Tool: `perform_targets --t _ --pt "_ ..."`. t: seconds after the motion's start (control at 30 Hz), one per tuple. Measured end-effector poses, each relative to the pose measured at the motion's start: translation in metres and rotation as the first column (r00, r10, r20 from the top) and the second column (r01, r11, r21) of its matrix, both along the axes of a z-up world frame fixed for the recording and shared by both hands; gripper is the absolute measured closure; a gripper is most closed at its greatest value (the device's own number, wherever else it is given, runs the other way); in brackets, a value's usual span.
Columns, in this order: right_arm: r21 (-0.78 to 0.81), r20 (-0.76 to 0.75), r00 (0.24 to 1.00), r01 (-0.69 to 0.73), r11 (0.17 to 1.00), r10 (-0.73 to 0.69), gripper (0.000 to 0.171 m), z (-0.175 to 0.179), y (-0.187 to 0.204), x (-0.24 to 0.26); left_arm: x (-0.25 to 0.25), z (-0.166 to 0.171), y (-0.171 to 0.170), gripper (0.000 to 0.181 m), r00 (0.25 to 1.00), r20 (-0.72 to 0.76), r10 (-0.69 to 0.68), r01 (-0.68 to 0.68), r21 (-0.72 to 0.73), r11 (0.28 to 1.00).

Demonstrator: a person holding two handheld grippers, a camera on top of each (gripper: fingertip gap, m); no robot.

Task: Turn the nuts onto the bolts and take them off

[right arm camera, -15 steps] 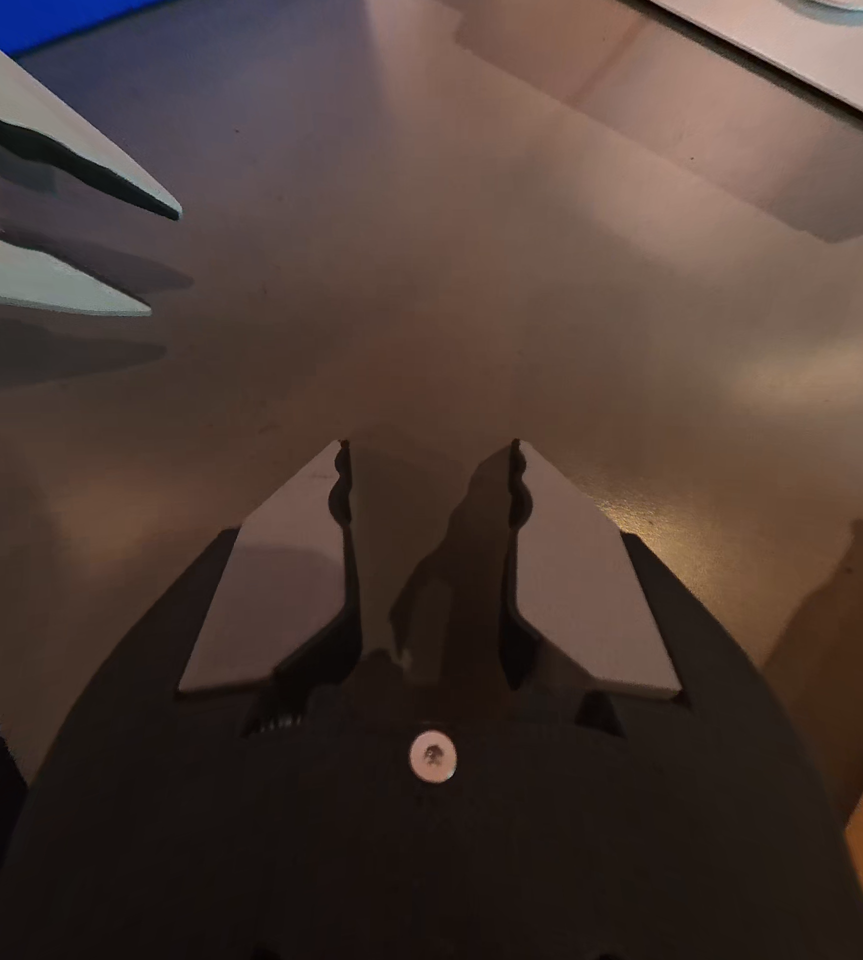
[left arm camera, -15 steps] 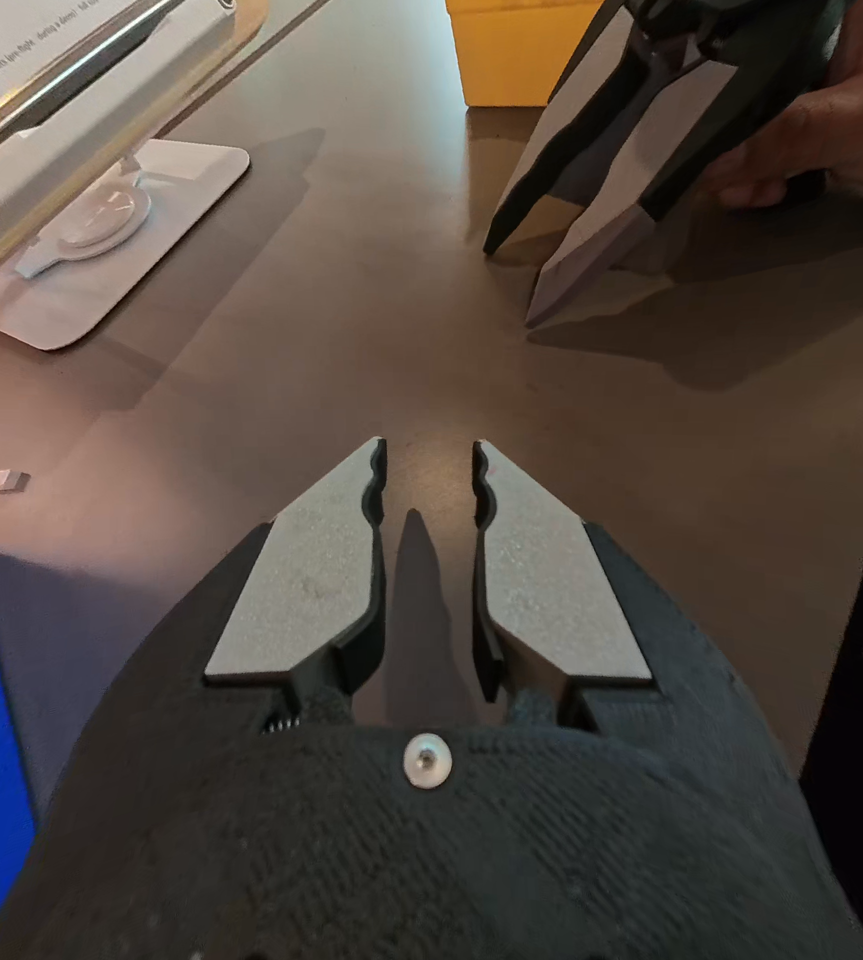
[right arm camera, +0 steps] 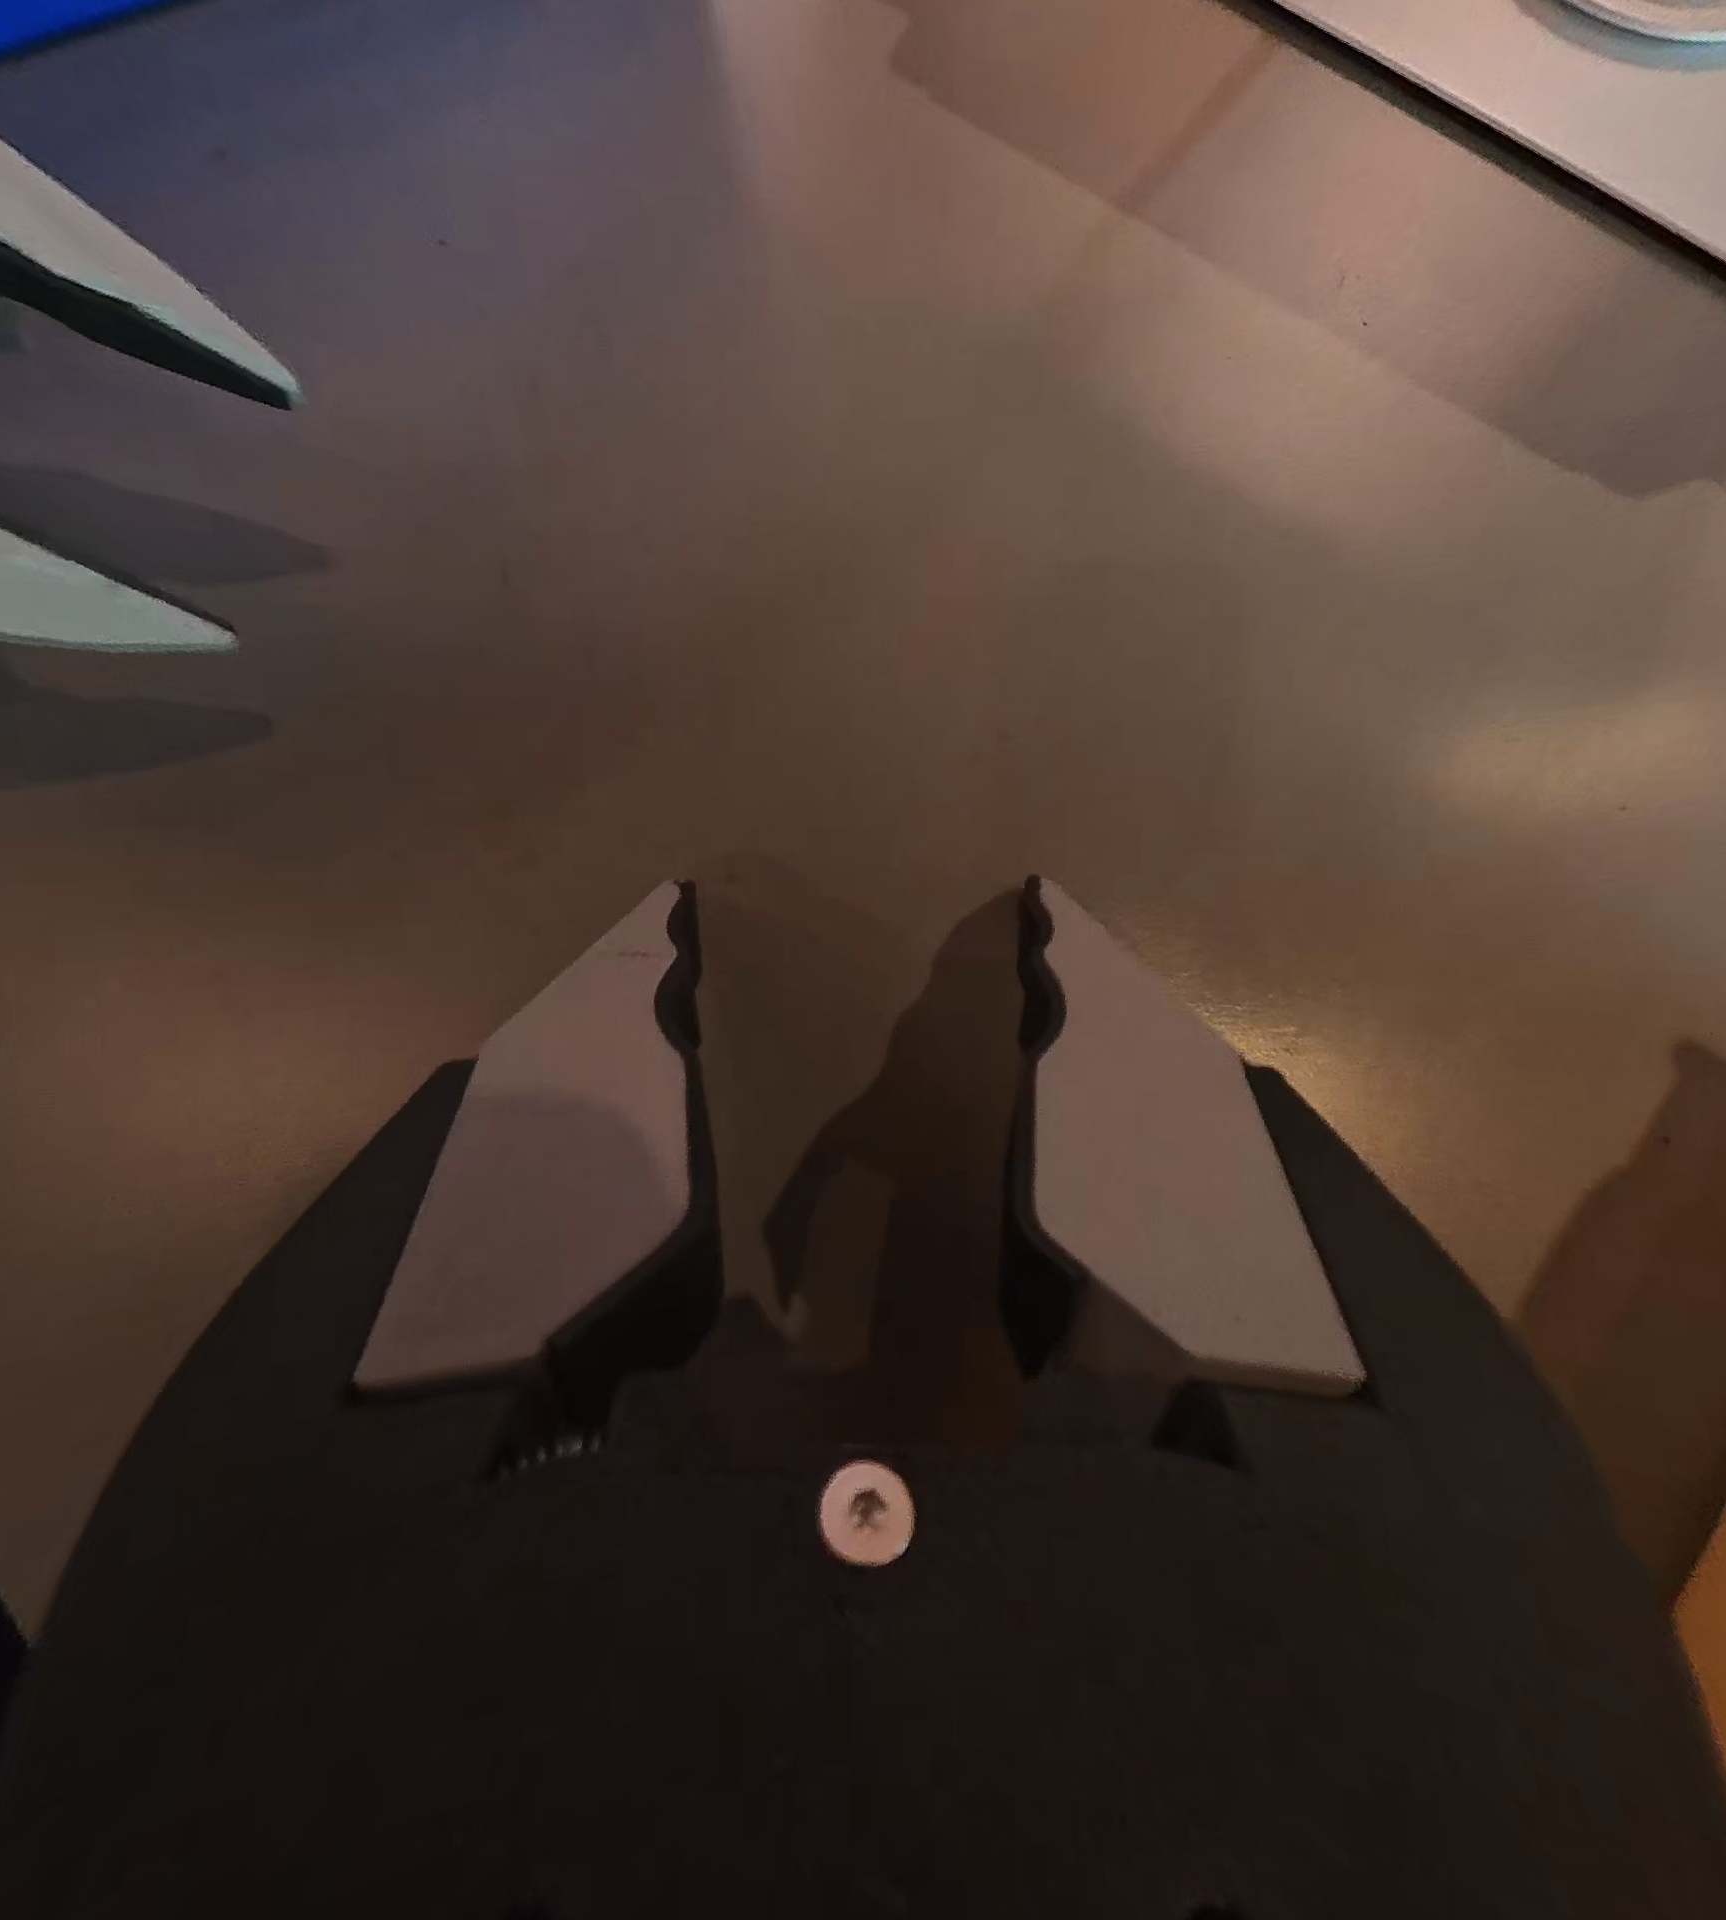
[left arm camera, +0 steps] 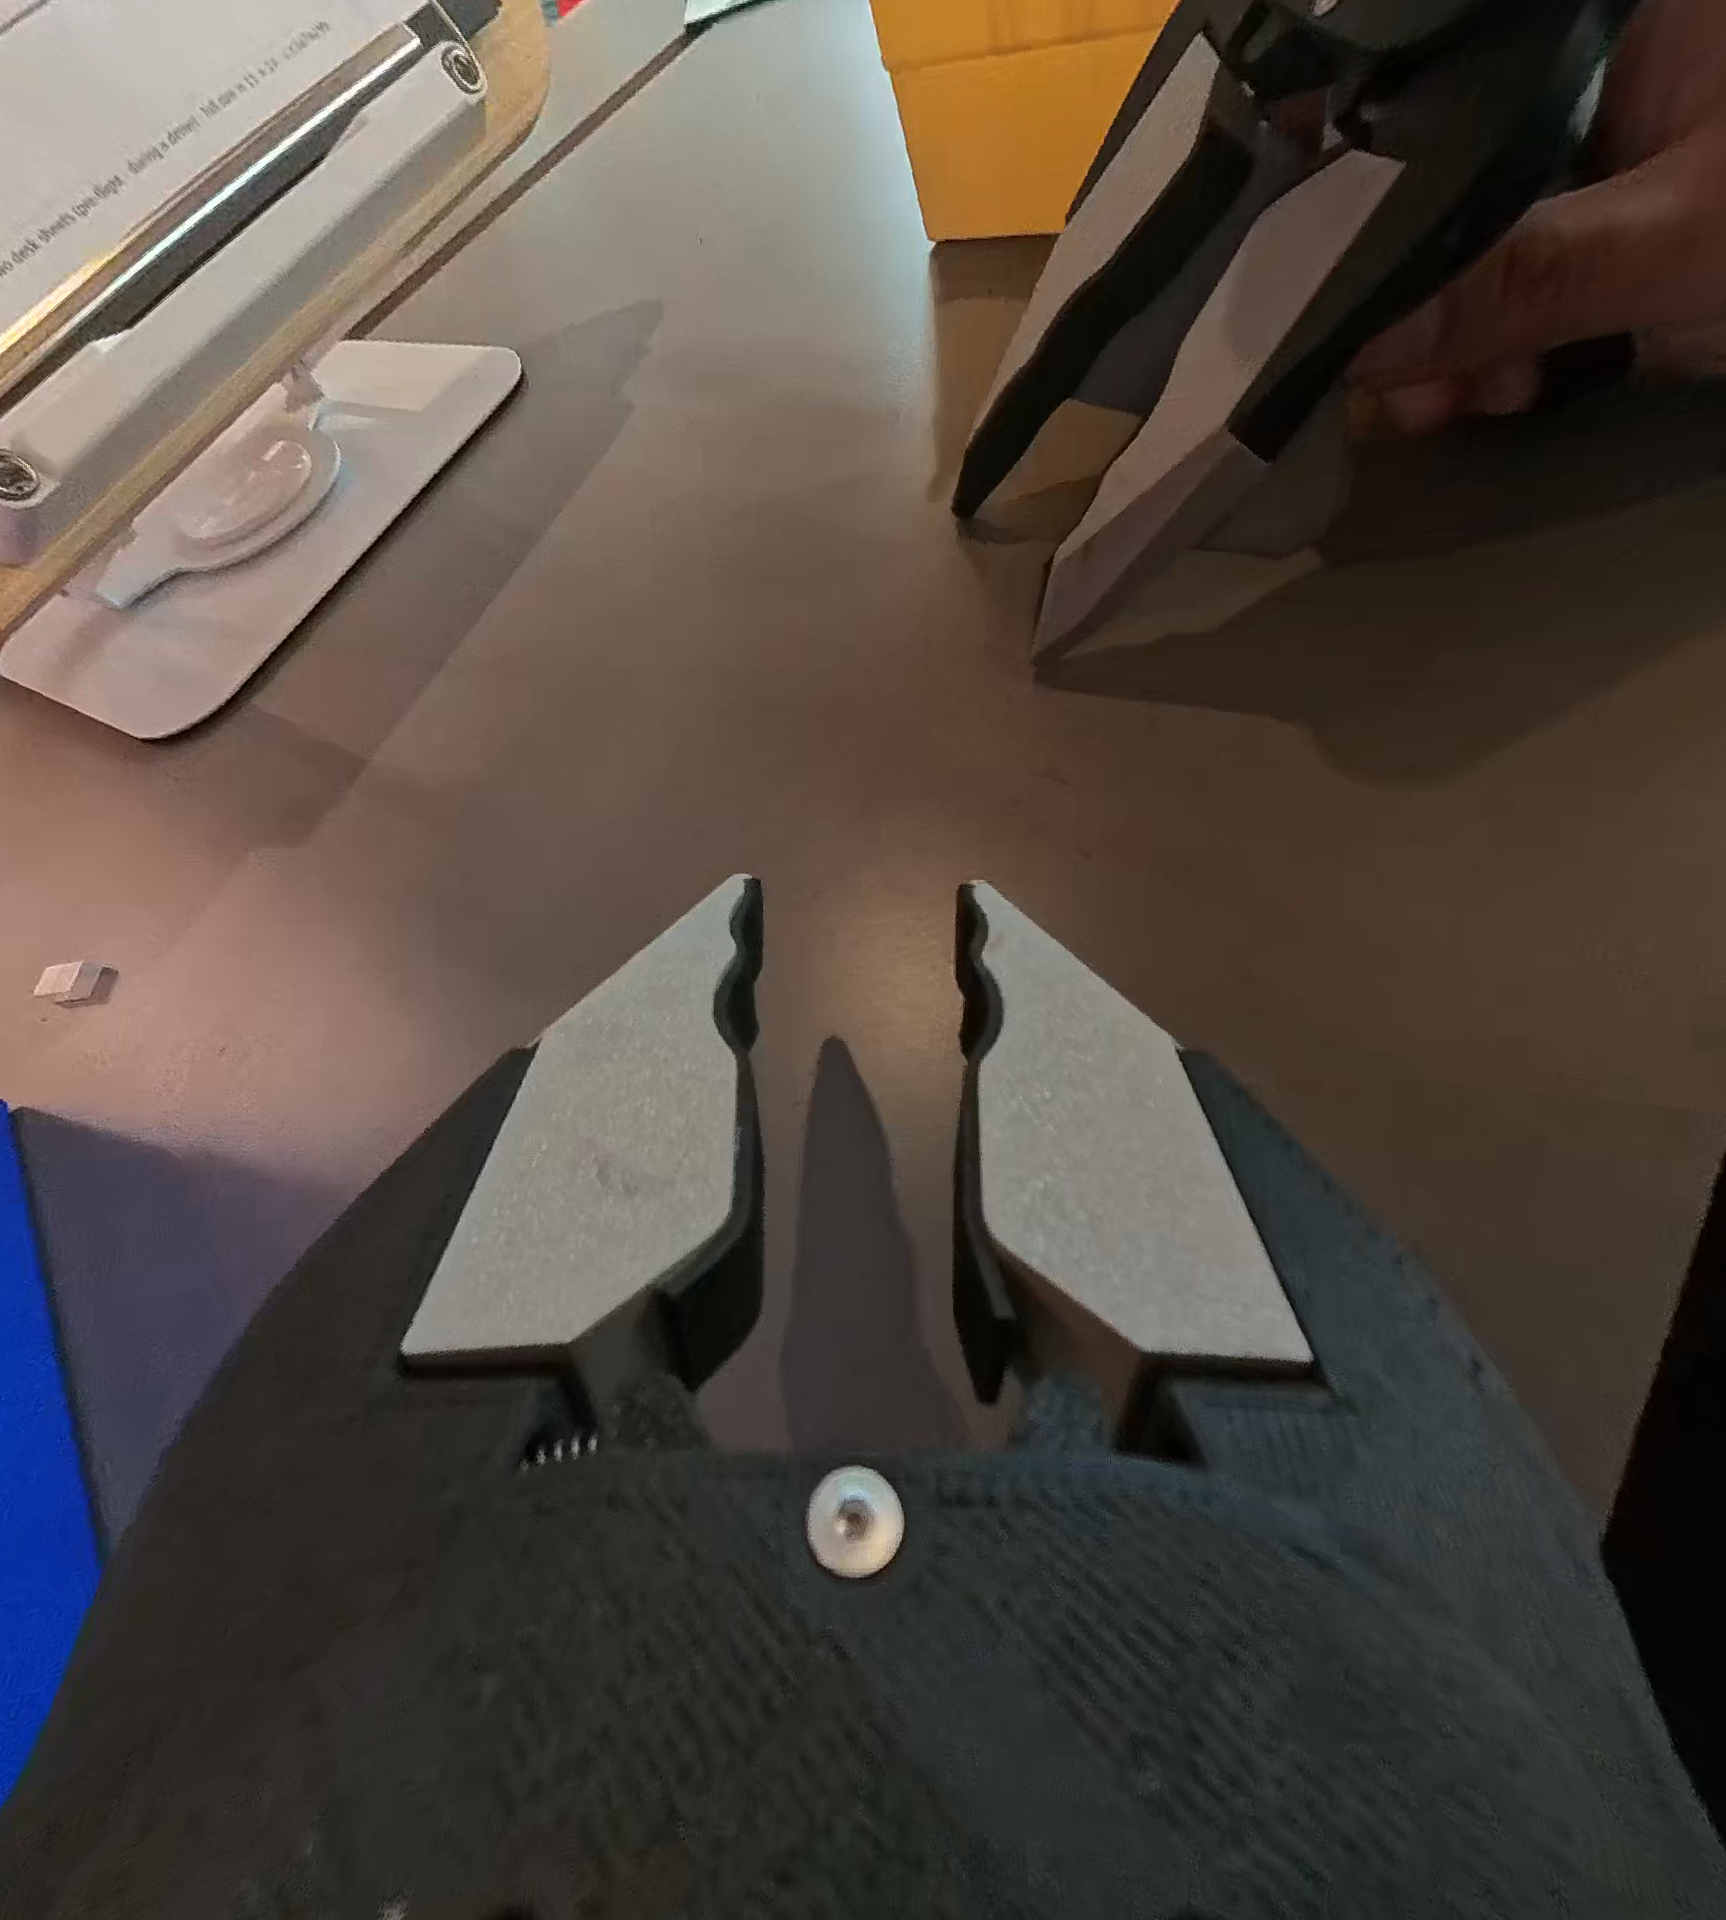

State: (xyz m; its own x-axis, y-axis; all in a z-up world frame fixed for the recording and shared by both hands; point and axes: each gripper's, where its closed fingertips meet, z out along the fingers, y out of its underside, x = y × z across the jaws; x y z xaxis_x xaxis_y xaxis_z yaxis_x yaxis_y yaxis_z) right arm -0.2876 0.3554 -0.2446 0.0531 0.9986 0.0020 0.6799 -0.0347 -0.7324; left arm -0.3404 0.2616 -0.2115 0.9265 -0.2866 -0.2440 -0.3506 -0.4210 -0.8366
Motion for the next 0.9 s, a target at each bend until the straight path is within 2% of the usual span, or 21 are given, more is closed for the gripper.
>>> perform_targets --t 0.27,0.67,0.9 --pt "0.015 0.01 0.999 0.051 0.999 -0.051 0.097 -0.001 0.006 0.002 -0.003 -0.008 0.002 0.141 1.0 -0.006 0.021 -0.022 -0.051 0.998" --pt "0.016 0.013 0.997 0.076 0.997 -0.076 0.092 -0.002 0.006 0.006 -0.008 -0.018 0.004 0.142 0.971 -0.227 0.079 -0.092 -0.045 0.995" --pt "0.017 0.013 0.996 0.093 0.995 -0.094 0.092 -0.002 0.006 0.013 -0.012 -0.019 0.004 0.137 0.98 -0.171 0.097 -0.111 -0.076 0.991"
